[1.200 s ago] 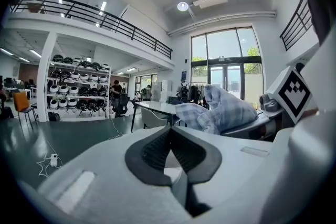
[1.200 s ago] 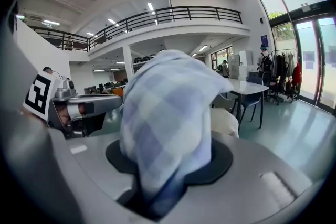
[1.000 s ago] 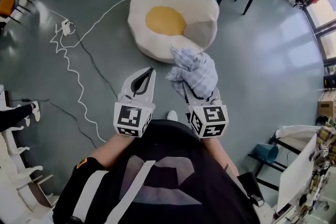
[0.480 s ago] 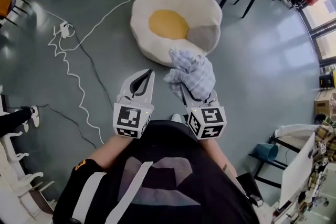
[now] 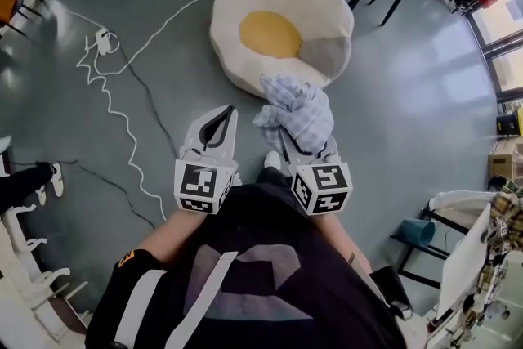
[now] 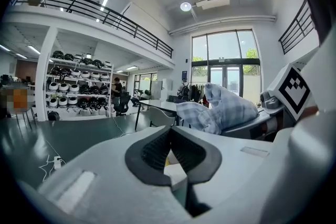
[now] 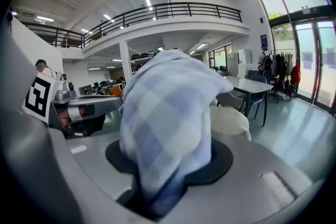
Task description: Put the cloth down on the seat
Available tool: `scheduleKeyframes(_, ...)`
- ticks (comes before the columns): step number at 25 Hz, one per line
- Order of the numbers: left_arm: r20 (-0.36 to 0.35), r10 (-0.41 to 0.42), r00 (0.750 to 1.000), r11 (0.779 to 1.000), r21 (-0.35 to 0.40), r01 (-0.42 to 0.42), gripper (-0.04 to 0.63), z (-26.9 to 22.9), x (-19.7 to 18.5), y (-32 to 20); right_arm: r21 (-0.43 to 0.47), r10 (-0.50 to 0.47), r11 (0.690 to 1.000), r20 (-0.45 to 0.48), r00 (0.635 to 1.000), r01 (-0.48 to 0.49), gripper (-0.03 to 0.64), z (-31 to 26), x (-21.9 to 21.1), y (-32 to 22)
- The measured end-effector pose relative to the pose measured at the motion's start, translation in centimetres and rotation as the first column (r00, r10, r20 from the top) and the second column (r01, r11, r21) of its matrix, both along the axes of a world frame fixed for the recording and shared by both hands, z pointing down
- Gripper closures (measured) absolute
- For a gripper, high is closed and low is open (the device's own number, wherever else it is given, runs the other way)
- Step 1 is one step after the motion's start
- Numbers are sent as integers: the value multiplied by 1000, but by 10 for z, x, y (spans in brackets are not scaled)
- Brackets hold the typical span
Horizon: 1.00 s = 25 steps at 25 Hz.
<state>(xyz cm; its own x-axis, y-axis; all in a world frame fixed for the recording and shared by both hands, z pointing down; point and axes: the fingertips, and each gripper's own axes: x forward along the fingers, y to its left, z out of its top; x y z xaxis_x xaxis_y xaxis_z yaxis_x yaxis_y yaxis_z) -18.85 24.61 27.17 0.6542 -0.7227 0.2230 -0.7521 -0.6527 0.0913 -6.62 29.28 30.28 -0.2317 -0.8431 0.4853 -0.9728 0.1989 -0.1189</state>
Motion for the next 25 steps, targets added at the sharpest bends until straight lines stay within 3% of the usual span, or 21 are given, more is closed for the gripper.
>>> scheduleKeyframes(14, 20, -57, 998, 998, 15, 57, 597, 1, -15, -44, 14, -40, 999, 11, 999, 40, 416, 2, -9, -55)
scheduleKeyframes(25, 38, -69, 997, 998, 0, 69, 597, 9, 10, -118, -4, -50, 999, 41, 998, 50, 416, 17, 15, -133)
